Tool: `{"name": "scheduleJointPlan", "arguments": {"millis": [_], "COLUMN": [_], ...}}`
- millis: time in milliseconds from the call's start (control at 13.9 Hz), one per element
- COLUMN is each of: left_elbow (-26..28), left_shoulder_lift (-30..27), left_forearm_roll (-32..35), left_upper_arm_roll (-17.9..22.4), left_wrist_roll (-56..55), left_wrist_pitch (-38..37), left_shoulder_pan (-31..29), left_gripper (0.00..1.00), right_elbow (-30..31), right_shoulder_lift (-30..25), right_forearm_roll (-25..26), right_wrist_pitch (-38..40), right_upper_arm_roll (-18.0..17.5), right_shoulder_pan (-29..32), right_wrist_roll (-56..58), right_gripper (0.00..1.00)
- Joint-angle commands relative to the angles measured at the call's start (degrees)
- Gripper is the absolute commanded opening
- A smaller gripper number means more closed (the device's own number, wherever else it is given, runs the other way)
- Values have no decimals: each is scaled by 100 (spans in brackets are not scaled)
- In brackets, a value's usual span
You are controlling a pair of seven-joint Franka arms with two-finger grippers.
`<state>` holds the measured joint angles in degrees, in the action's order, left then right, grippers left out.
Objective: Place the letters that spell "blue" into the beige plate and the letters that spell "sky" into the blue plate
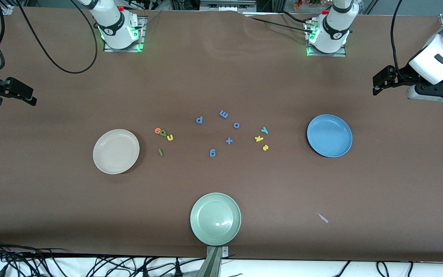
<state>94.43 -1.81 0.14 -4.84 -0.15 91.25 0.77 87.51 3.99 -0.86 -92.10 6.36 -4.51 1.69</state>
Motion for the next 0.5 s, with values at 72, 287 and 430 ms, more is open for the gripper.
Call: {"name": "scheduleJointPlan", "arguments": {"millis": [72,287,430], "left_elbow": [23,23,23], "left_shoulder_lift": [-92,-92,-92], "left_forearm_roll": [-111,-111,-111], "left_upper_arm_roll": [-17,-17,-17], "left_wrist_roll": [112,112,112], "left_wrist_pitch": [-63,-63,-63], "left_shoulder_pan": [-33,-33,-33], "left_gripper": [100,100,100], "right_elbow": [-173,-164,-164], "right_shoulder_lift": [76,76,76], "right_forearm_roll": [-46,-54,-46], "right_wrist_pitch": [60,69,87], "right_upper_arm_roll": [-12,-3,-3], "right_shoulder_pan": [38,47,47], "right_wrist_roll": [-37,-28,-28], "right_gripper": [100,100,100]}}
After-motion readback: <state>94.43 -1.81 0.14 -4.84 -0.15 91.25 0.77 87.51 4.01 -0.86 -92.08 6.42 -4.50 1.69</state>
